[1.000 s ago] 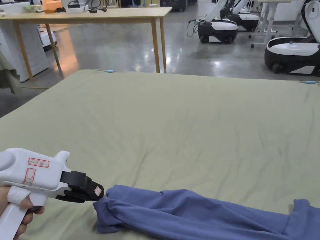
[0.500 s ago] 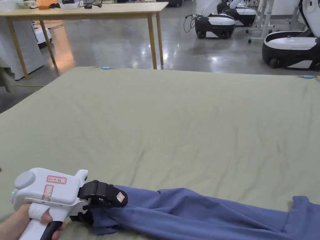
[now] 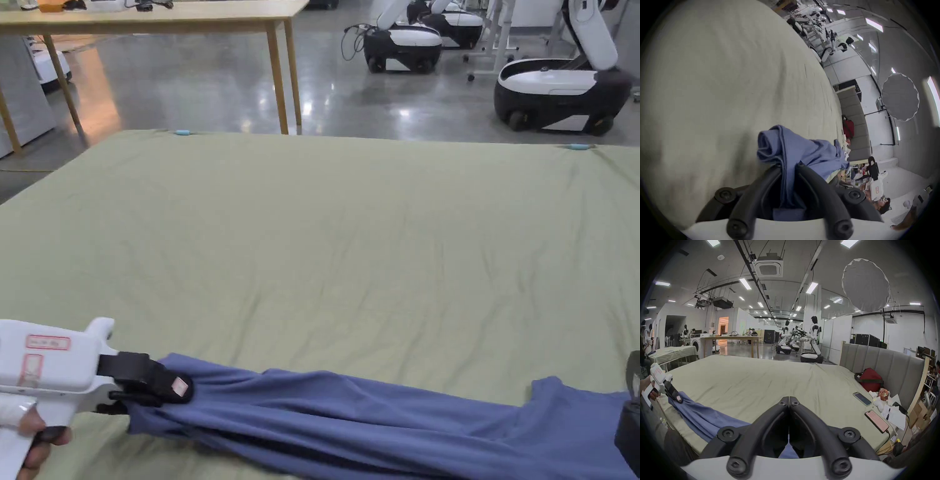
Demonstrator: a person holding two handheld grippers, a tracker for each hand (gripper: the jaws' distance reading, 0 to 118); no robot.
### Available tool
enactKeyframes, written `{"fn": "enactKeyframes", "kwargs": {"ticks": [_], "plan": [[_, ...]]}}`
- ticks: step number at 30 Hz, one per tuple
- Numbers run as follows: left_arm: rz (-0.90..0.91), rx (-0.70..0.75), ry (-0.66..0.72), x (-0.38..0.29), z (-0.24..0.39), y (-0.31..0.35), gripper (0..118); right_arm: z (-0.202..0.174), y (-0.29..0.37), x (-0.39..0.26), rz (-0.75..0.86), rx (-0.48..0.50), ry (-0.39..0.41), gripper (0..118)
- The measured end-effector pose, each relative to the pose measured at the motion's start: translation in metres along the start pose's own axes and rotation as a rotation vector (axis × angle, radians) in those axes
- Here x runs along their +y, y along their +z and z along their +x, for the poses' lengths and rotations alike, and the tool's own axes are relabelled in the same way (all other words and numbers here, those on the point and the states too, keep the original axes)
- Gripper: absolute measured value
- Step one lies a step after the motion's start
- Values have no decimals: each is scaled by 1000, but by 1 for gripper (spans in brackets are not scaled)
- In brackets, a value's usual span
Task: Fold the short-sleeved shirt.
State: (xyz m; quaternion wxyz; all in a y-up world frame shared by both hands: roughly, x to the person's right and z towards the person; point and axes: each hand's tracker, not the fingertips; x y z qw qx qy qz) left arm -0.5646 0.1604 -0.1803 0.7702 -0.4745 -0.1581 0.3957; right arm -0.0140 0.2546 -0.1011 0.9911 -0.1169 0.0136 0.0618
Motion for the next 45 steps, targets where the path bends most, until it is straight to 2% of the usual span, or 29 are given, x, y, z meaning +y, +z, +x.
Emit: {"fn": "enactKeyframes", "kwargs": {"ticks": [4, 8, 13, 20, 23, 28, 29, 30, 31, 32, 34, 37, 39, 40, 42, 43, 45], "plan": [[20, 47, 8, -9, 17, 32, 4, 5, 1, 2, 14, 7, -1, 0], [40, 80, -42, -17, 43, 37, 4, 8, 3, 3, 31, 8, -5, 0], [71, 144, -198, -34, 116, 16, 4, 13, 7, 2, 41, 4, -12, 0], [24, 154, -315, -56, 201, -56, 4, 28, 11, -6, 41, 4, -24, 0], [-46, 130, -323, -65, 216, -100, 4, 36, 14, -9, 38, -3, -29, 0], [-131, 200, -373, -81, 219, -180, 5, 49, 15, -13, 38, -26, -41, 0], [-138, 199, -368, -84, 219, -192, 15, 52, 14, -14, 39, -31, -44, 0], [-155, 195, -369, -86, 217, -204, 43, 54, 13, -15, 34, -36, -47, 0], [-161, 191, -371, -87, 214, -213, 90, 56, 12, -15, 31, -36, -52, 0], [-167, 179, -374, -87, 210, -220, 118, 58, 11, -16, 28, -40, -56, 0], [-123, 129, -322, -93, 212, -218, 110, 62, 10, -17, 20, -46, -58, 0], [-107, 84, -308, -87, 216, -189, 109, 66, 8, -19, 15, -52, -56, 0], [-40, 31, -306, -85, 215, -159, 101, 67, 6, -18, 9, -50, -58, 0], [9, 13, -280, -83, 212, -144, 88, 67, 5, -19, 10, -52, -61, 0], [40, -9, -265, -78, 202, -124, 3, 68, 2, -19, 6, -48, -63, 0], [81, -12, -259, -73, 196, -120, 0, 67, 1, -19, 3, -47, -66, 0], [11, 33, -235, -75, 190, -131, 0, 67, 0, -19, 1, -40, -72, 0]]}}
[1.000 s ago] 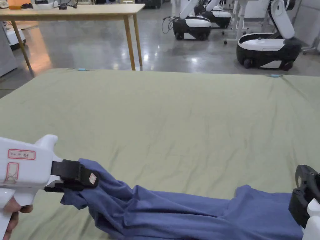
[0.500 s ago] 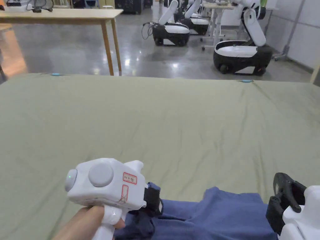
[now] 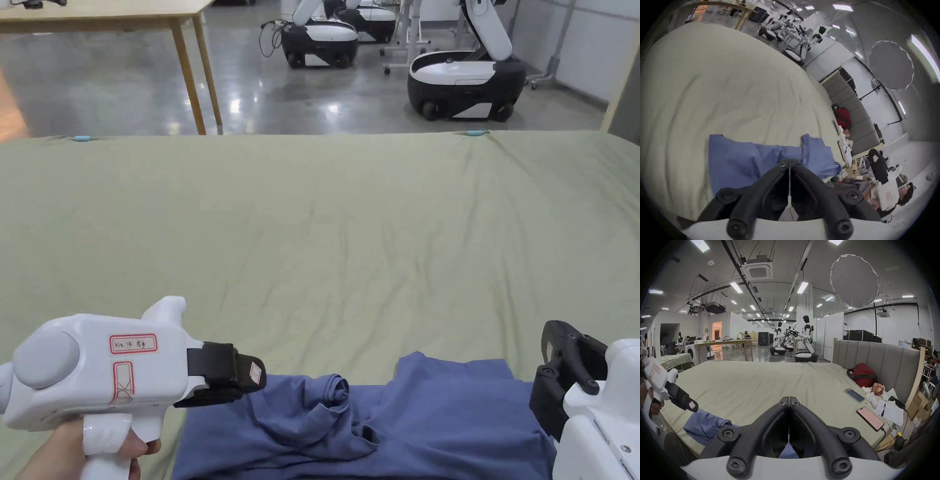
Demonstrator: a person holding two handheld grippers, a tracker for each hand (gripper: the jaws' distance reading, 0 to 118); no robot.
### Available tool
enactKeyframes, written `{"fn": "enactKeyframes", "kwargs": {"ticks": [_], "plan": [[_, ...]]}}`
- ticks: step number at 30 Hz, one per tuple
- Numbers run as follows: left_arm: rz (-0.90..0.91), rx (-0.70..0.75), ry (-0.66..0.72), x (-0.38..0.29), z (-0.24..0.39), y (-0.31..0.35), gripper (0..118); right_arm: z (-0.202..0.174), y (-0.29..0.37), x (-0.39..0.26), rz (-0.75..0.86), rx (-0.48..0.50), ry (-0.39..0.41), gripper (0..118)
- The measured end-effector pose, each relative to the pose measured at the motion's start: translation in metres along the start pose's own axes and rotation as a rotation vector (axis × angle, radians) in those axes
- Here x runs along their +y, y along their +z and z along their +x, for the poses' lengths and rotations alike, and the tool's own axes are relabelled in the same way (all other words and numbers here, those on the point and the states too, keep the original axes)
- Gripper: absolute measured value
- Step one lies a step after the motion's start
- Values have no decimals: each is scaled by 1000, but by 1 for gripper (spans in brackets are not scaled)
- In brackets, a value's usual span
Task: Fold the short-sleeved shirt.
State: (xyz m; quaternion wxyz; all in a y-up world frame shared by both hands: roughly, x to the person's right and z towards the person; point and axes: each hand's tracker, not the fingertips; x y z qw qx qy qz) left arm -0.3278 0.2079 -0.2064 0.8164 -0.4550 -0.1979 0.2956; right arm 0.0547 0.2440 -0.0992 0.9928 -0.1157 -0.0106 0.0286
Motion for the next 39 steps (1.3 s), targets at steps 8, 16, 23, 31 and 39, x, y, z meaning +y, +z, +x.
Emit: {"fn": "enactKeyframes", "kwargs": {"ticks": [8, 16, 23, 31, 39], "plan": [[-258, -88, 66, -35, 4, -114, 0, -1, 2, -3, -24, -5, 10, 0], [-213, -55, -19, -41, 23, -116, 0, 0, 2, -1, -34, -14, 24, 0], [7, 23, -79, -10, -2, 15, 0, -11, -7, 3, -23, 7, 26, 0], [5, 49, 39, -5, -83, 37, 14, -26, -13, 0, -47, 35, 35, 0], [-106, -199, 228, 5, -122, -19, 105, -31, -13, 2, -58, 32, 53, 0]]}}
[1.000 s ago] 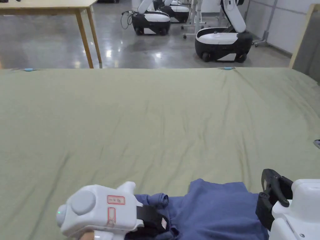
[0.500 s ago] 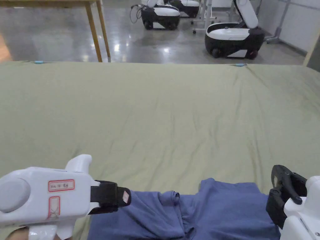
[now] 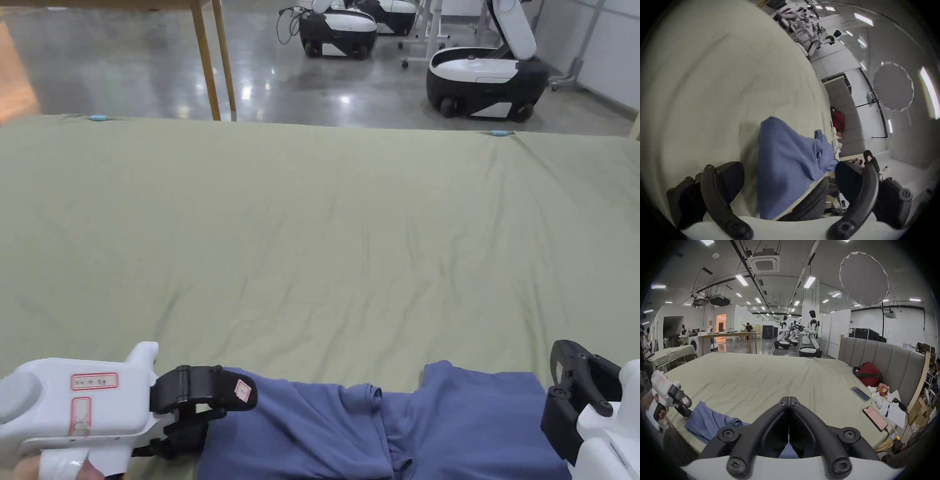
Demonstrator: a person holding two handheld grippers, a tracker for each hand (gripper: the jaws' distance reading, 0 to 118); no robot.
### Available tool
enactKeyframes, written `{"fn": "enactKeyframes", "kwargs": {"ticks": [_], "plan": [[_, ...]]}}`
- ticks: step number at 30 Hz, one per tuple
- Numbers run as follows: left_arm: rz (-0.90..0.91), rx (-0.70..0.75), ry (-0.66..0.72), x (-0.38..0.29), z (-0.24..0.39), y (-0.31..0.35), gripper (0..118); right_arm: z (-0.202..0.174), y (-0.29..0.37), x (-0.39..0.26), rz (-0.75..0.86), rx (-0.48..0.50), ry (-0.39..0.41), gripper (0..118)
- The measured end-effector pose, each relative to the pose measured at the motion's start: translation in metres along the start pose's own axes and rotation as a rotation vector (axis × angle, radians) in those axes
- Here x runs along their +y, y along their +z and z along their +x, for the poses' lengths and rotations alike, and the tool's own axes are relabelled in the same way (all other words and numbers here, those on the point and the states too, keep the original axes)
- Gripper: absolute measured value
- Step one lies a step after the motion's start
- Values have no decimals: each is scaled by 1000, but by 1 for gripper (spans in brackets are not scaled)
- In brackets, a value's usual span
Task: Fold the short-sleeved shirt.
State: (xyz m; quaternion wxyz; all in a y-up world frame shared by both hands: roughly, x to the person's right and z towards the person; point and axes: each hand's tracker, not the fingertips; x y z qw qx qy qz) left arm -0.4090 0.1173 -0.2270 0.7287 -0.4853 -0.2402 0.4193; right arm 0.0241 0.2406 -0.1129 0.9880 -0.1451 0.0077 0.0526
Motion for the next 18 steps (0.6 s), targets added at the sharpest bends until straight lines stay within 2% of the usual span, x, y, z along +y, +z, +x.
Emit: {"fn": "enactKeyframes", "kwargs": {"ticks": [1, 3, 4, 5, 6, 8, 10, 11, 13, 18], "plan": [[-15, -25, -15, -5, -1, -9, 95, 0, 1, 0, 1, -2, -2, 0], [-37, -58, -21, -2, -5, -24, 54, 2, 3, 0, -1, -3, -5, 0], [-38, -36, -10, -2, -7, -30, 24, 2, 4, 0, -2, -4, -5, 0], [-52, 20, -10, -9, -5, -35, 16, 3, 5, 0, -3, -7, 0, 0], [-55, 32, -14, -9, -7, -34, 15, 4, 6, 0, -3, -9, 5, 0], [-46, -31, 49, -9, -6, -19, 14, 7, 8, 1, 0, -13, 6, 0], [-19, 6, 10, -14, 10, -1, 11, 10, 10, 3, 8, -17, 6, 0], [17, 50, -38, -14, 16, 14, 11, 11, 10, 4, 12, -17, 4, 0], [26, 86, -46, -14, 29, 44, 11, 12, 9, 7, 22, -16, 4, 0], [157, 306, -116, -20, 73, 123, 11, 10, 4, 11, 42, 10, -5, 0]]}}
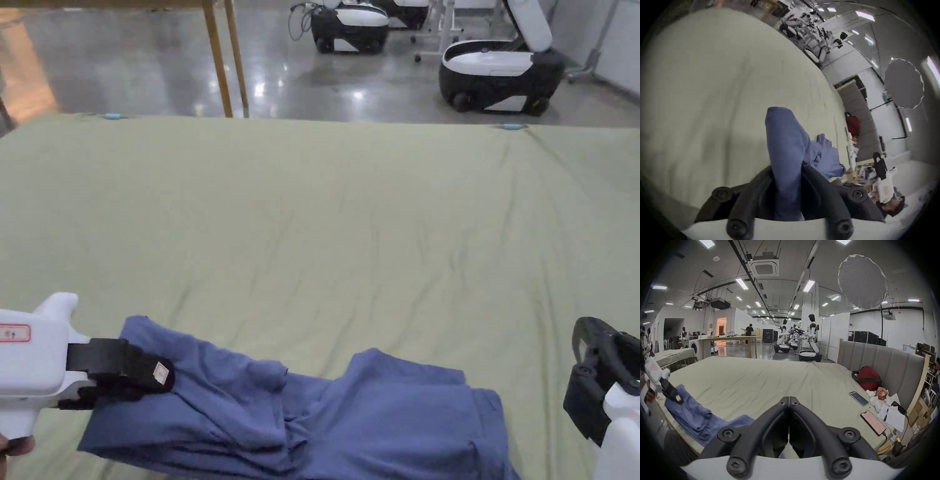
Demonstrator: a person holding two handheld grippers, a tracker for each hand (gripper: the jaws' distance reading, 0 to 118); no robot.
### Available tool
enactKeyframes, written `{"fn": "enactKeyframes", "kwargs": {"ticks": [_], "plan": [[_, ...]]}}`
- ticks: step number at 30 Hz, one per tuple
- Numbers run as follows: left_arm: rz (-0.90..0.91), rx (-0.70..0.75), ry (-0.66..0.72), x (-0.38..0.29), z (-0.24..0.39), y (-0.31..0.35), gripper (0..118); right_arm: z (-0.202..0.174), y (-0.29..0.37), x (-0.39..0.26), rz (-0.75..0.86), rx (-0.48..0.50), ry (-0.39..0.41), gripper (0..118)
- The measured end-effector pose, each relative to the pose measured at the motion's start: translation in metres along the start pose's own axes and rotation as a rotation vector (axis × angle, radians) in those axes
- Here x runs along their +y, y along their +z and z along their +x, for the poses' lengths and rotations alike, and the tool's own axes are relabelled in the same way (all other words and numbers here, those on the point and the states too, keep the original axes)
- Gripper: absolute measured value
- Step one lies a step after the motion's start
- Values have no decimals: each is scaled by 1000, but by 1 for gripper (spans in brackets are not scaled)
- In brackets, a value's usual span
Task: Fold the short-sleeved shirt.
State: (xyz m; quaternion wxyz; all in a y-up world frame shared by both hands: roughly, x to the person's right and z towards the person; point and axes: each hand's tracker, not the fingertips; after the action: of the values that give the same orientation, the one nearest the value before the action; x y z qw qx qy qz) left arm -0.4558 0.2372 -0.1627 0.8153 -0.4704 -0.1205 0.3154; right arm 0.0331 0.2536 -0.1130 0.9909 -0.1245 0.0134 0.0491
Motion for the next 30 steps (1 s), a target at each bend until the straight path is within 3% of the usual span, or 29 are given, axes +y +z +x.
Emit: {"fn": "enactKeyframes", "kwargs": {"ticks": [6, 11, 18, 19, 20, 21, 22, 23, 25, 28, 29, 30], "plan": [[-22, 37, -83, -2, 70, -10, 11, -3, 1, -1, 6, 28, -13, 0], [-66, -27, -125, -12, 139, -62, 11, 6, 10, -4, -2, 21, -22, 0], [-165, 79, -295, -48, 211, -156, 12, 25, 13, -7, -6, -4, -53, 0], [-177, 99, -317, -48, 211, -171, 17, 27, 14, -8, -6, -9, -56, 0], [-171, 119, -313, -55, 216, -187, 49, 31, 15, -9, -8, -14, -58, 0], [-184, 118, -343, -60, 221, -202, 89, 33, 15, -9, -12, -20, -62, 0], [-197, 90, -357, -64, 222, -214, 114, 36, 15, -10, -15, -24, -67, 0], [-221, 10, -370, -67, 224, -226, 118, 39, 16, -10, -17, -24, -74, 0], [-228, -70, -319, -68, 224, -226, 117, 43, 17, -10, -25, -31, -78, 0], [-206, -158, -269, -60, 217, -204, 104, 47, 16, -12, -26, -45, -76, 0], [-147, -191, -258, -57, 210, -193, 96, 49, 15, -12, -28, -41, -86, 0], [-116, -222, -250, -53, 203, -183, 79, 50, 13, -12, -31, -41, -96, 0]]}}
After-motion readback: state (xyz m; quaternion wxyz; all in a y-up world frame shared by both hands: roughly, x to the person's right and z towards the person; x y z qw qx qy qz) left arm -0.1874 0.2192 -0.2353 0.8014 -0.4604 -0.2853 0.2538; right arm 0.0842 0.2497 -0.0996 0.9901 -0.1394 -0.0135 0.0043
